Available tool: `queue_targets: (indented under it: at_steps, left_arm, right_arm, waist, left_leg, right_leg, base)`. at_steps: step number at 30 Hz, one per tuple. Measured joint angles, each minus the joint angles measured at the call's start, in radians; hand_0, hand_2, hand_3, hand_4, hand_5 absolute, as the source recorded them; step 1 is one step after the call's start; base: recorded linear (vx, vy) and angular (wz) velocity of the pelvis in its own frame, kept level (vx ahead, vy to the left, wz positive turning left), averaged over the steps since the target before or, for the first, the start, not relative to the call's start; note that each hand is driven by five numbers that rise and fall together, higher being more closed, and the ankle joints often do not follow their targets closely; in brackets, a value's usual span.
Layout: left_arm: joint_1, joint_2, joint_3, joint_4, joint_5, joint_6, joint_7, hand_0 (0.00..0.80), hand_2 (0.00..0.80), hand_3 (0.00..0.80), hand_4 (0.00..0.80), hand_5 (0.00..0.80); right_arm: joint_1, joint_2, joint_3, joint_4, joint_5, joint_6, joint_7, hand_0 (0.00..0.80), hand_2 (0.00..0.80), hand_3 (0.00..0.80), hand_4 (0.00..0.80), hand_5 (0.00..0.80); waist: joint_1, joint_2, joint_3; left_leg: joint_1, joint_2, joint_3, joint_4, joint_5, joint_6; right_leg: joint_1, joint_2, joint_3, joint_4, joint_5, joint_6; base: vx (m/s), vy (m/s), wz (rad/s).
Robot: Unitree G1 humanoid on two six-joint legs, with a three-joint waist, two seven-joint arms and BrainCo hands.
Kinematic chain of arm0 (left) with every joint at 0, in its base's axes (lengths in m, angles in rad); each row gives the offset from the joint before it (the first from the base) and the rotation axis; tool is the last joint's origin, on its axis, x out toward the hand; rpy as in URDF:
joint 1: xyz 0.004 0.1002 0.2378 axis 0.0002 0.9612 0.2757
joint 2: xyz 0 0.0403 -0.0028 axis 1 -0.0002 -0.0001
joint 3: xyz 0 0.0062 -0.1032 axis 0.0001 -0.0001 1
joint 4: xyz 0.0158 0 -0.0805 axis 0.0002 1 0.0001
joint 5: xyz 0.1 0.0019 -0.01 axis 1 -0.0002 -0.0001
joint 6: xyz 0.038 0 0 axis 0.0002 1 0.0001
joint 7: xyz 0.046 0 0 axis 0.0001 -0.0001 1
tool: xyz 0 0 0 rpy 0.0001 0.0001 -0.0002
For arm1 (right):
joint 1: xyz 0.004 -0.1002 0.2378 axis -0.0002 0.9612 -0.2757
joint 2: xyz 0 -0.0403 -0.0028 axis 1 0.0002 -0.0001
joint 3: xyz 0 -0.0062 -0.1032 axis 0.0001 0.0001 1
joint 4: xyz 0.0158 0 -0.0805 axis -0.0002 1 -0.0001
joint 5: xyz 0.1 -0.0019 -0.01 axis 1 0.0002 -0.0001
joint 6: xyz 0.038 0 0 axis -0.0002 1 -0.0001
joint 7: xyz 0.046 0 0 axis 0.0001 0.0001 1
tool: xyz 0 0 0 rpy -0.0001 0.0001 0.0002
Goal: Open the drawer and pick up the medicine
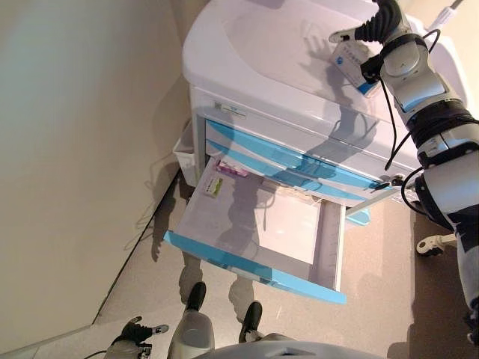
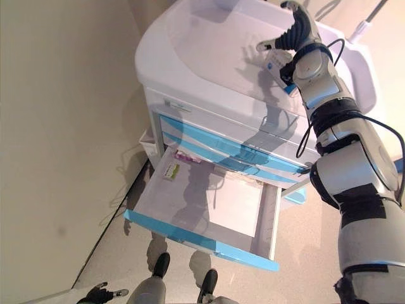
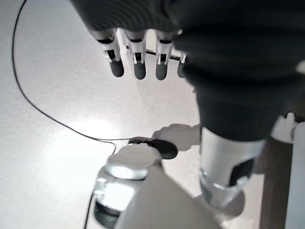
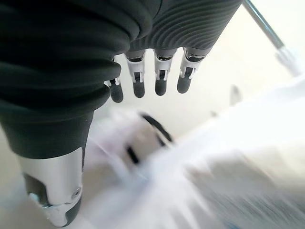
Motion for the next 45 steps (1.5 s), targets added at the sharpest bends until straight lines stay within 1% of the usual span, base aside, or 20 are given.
queue_targets:
  at_steps: [4, 7, 8, 9, 12, 13, 14, 15, 16, 17, 20, 22, 23, 26, 29, 30, 35, 39, 42, 45]
  left_arm:
    - [0.021, 0.0, 0.035, -0.003, 0.008, 0.006, 0.002, 0.0, 0.0, 0.0, 0.0, 0.0]
    - [0.028, -0.005, 0.035, -0.011, 0.012, 0.007, 0.003, 0.0, 0.0, 0.0, 0.0, 0.0]
    - [0.031, -0.014, 0.035, -0.016, 0.019, 0.01, 0.004, 0.0, 0.0, 0.0, 0.0, 0.0]
    - [0.041, -0.02, 0.035, -0.016, 0.028, 0.011, 0.004, 0.0, 0.0, 0.0, 0.0, 0.0]
    - [0.068, -0.051, 0.033, -0.022, 0.046, 0.015, 0.004, 0.0, 0.0, 0.0, 0.0, 0.0]
    - [0.07, -0.056, 0.033, -0.022, 0.047, 0.016, 0.004, 0.0, 0.0, 0.0, 0.0, 0.0]
    - [0.07, -0.068, 0.032, -0.022, 0.047, 0.017, 0.004, 0.0, 0.0, 0.0, 0.0, 0.0]
    - [0.075, -0.072, 0.03, -0.024, 0.047, 0.017, 0.004, 0.0, 0.0, 0.0, 0.0, 0.0]
    - [0.076, -0.079, 0.029, -0.024, 0.047, 0.018, 0.004, 0.0, 0.0, 0.0, 0.0, 0.0]
    - [0.079, -0.081, 0.026, -0.026, 0.047, 0.017, 0.004, 0.0, 0.0, 0.0, 0.0, 0.0]
    - [0.078, -0.093, 0.026, -0.027, 0.049, 0.021, 0.004, 0.0, 0.0, 0.0, 0.0, 0.0]
    - [0.091, -0.1, 0.026, -0.031, 0.066, 0.023, 0.003, 0.0, 0.0, 0.0, 0.0, 0.0]
    - [0.095, -0.099, 0.027, -0.036, 0.084, 0.023, 0.004, 0.0, 0.0, 0.0, 0.0, 0.0]
    - [0.103, -0.106, 0.026, -0.033, 0.087, 0.023, 0.002, 0.0, 0.0, 0.0, 0.0, 0.0]
    - [0.096, -0.109, 0.027, -0.04, 0.101, 0.021, -0.002, 0.0, 0.0, 0.0, 0.0, 0.0]
    - [0.094, -0.113, 0.027, -0.043, 0.126, 0.022, -0.004, 0.0, 0.0, 0.0, 0.0, 0.0]
    - [0.103, -0.124, 0.026, -0.056, 0.166, 0.017, -0.022, 0.0, 0.0, 0.0, 0.0, 0.0]
    - [0.091, -0.128, 0.025, -0.059, 0.167, 0.016, -0.032, 0.0, 0.0, 0.0, 0.0, 0.0]
    - [0.082, -0.128, 0.026, -0.06, 0.168, 0.016, -0.033, 0.0, 0.0, 0.0, 0.0, 0.0]
    - [0.071, -0.13, 0.026, -0.059, 0.168, 0.016, -0.032, 0.0, 0.0, 0.0, 0.0, 0.0]
  right_arm:
    - [0.092, -0.056, -0.136, -0.181, 0.001, -0.025, -0.064, 0.0, 0.0, 0.0, 0.0, 0.0]
    - [0.188, -0.091, -0.241, -0.259, 0.024, -0.051, -0.11, 0.0, 0.0, 0.0, 0.0, 0.0]
    - [0.246, -0.091, -0.308, -0.268, 0.051, -0.072, -0.13, 0.0, 0.0, 0.0, 0.0, 0.0]
    - [0.264, -0.09, -0.321, -0.268, 0.063, -0.074, -0.14, 0.0, 0.0, 0.0, 0.0, 0.0]
    - [0.331, -0.095, -0.343, -0.268, 0.128, -0.1, -0.168, 0.0, 0.0, 0.0, 0.0, 0.0]
    - [0.342, -0.095, -0.347, -0.268, 0.14, -0.105, -0.172, 0.0, 0.0, 0.0, 0.0, 0.0]
    - [0.397, -0.092, -0.387, -0.294, 0.168, -0.116, -0.179, 0.0, 0.0, 0.0, 0.0, 0.0]
    - [0.417, -0.087, -0.403, -0.298, 0.176, -0.122, -0.182, 0.0, 0.0, 0.0, 0.0, 0.0]
    - [0.458, -0.087, -0.419, -0.297, 0.205, -0.133, -0.191, 0.0, 0.0, 0.0, 0.0, 0.0]
    - [0.477, -0.083, -0.43, -0.293, 0.217, -0.135, -0.195, 0.0, 0.0, 0.0, 0.0, 0.0]
    - [0.586, -0.07, -0.498, -0.298, 0.245, -0.143, -0.21, 0.0, 0.0, 0.0, 0.0, 0.0]
    - [0.688, -0.035, -0.546, -0.315, 0.243, -0.14, -0.218, 0.0, 0.0, 0.0, 0.0, 0.0]
    - [0.802, -0.033, -0.572, -0.373, 0.229, -0.142, -0.217, 0.0, 0.0, 0.0, 0.0, 0.0]
    - [0.928, -0.008, -0.599, -0.368, 0.223, -0.132, -0.216, 0.0, 0.0, 0.0, 0.0, 0.0]
    - [1.085, 0.001, -0.639, -0.403, 0.2, -0.126, -0.203, 0.0, 0.0, 0.0, 0.0, 0.0]
    - [1.15, 0.0, -0.662, -0.426, 0.162, -0.119, -0.19, 0.0, 0.0, 0.0, 0.0, 0.0]
    - [1.293, -0.014, -0.704, -0.438, -0.019, -0.087, -0.166, 0.0, 0.0, 0.0, 0.0, 0.0]
    - [1.391, 0.002, -0.725, -0.349, -0.095, -0.07, -0.145, 0.0, 0.0, 0.0, 0.0, 0.0]
    - [1.411, 0.028, -0.723, -0.227, -0.098, -0.056, -0.121, 0.0, 0.0, 0.0, 0.0, 0.0]
    - [1.434, 0.055, -0.718, -0.187, -0.096, -0.046, -0.1, 0.0, 0.0, 0.0, 0.0, 0.0]
  waist:
    - [-0.011, 0.005, -0.003]
    - [-0.015, 0.017, -0.011]
    - [-0.025, 0.031, -0.019]
    - [-0.021, 0.041, -0.026]
    - [-0.051, 0.098, -0.063]
    - [-0.056, 0.106, -0.069]
    - [-0.068, 0.125, -0.08]
    - [-0.062, 0.131, -0.086]
    - [-0.075, 0.14, -0.093]
    - [-0.067, 0.143, -0.094]
    - [-0.097, 0.147, -0.101]
    - [-0.11, 0.149, -0.106]
    - [-0.11, 0.149, -0.109]
    - [-0.125, 0.16, -0.11]
    - [-0.13, 0.171, -0.107]
    - [-0.147, 0.179, -0.105]
    - [-0.175, 0.214, -0.09]
    - [-0.178, 0.234, -0.074]
    - [-0.177, 0.24, -0.073]
    - [-0.177, 0.247, -0.066]
  left_leg:
    - [0.047, -0.001, 0.046, -0.008, -0.008, 0.006]
    - [0.07, -0.001, 0.064, -0.008, -0.012, 0.007]
    - [0.09, -0.001, 0.078, -0.008, -0.017, 0.009]
    - [0.093, -0.001, 0.08, -0.008, -0.018, 0.01]
    - [0.104, 0.0, 0.104, -0.008, -0.021, 0.013]
    - [0.106, 0.001, 0.109, -0.008, -0.021, 0.013]
    - [0.116, 0.003, 0.121, -0.009, -0.023, 0.011]
    - [0.117, 0.004, 0.126, -0.008, -0.024, 0.011]
    - [0.122, 0.008, 0.143, -0.009, -0.025, 0.01]
    - [0.124, 0.009, 0.147, -0.009, -0.025, 0.009]
    - [0.139, 0.017, 0.176, -0.009, -0.028, 0.005]
    - [0.155, 0.02, 0.203, -0.011, -0.034, 0.003]
    - [0.155, 0.024, 0.218, -0.014, -0.038, 0.003]
    - [0.163, 0.022, 0.253, -0.013, -0.041, 0.005]
    - [0.166, 0.022, 0.264, -0.014, -0.044, 0.006]
    - [0.166, 0.023, 0.267, -0.014, -0.045, 0.007]
    - [0.165, 0.023, 0.268, -0.015, -0.055, 0.015]
    - [0.161, 0.023, 0.266, -0.015, -0.056, 0.014]
    - [0.147, 0.023, 0.262, -0.014, -0.055, 0.015]
    - [0.142, 0.023, 0.249, -0.014, -0.055, 0.014]
  right_leg:
    - [0.027, -0.003, 0.025, 0.0, 0.004, 0.003]
    - [0.04, -0.004, 0.041, 0.0, 0.007, 0.003]
    - [0.054, -0.004, 0.053, 0.0, 0.007, 0.004]
    - [0.059, -0.004, 0.053, 0.0, 0.007, 0.004]
    - [0.058, -0.003, 0.077, 0.0, 0.015, 0.006]
    - [0.057, -0.003, 0.082, 0.0, 0.016, 0.006]
    - [0.058, 0.001, 0.102, 0.0, 0.02, 0.005]
    - [0.058, 0.002, 0.103, 0.0, 0.02, 0.005]
    - [0.055, 0.007, 0.118, 0.0, 0.023, 0.007]
    - [0.055, 0.009, 0.124, 0.0, 0.024, 0.007]
    - [0.054, 0.017, 0.155, 0.0, 0.028, 0.005]
    - [0.053, 0.02, 0.168, 0.0, 0.032, 0.006]
    - [0.054, 0.021, 0.179, -0.002, 0.033, 0.006]
    - [0.039, 0.019, 0.194, 0.0, 0.046, 0.006]
    - [0.038, 0.02, 0.209, 0.0, 0.047, 0.007]
    - [0.037, 0.02, 0.212, -0.001, 0.048, 0.008]
    - [0.035, 0.015, 0.21, -0.004, 0.049, 0.009]
    - [0.032, 0.013, 0.21, -0.004, 0.048, 0.009]
    - [0.02, 0.013, 0.206, -0.004, 0.048, 0.008]
    - [0.021, 0.013, 0.193, -0.004, 0.045, 0.007]
  base:
    - [0.036, 0.032, -0.31]
    - [0.053, 0.031, -0.24]
    - [0.007, 0.021, -0.17]
    - [-0.008, 0.022, -0.26]
    - [-0.013, 0.014, -0.21]
    - [-0.004, 0.025, -0.3]
    - [0.007, 0.021, -0.26]
    - [0.008, 0.014, -0.35]
    - [0.005, 0.01, -0.28]
    - [0.009, 0.019, -0.39]
    - [0.003, 0.017, -0.3]
    - [-0.011, 0.01, -0.32]
    - [-0.006, 0.005, -0.3]
    - [-0.01, 0.007, -0.41]
    - [0.004, 0.005, -0.17]
    - [0.006, 0.001, -0.07]
    - [0.01, 0.0, -0.01]
    - [0.0, 0.0, 0.0]
    - [0.002, -0.01, 0.02]
    - [-0.016, -0.016, 0.11]
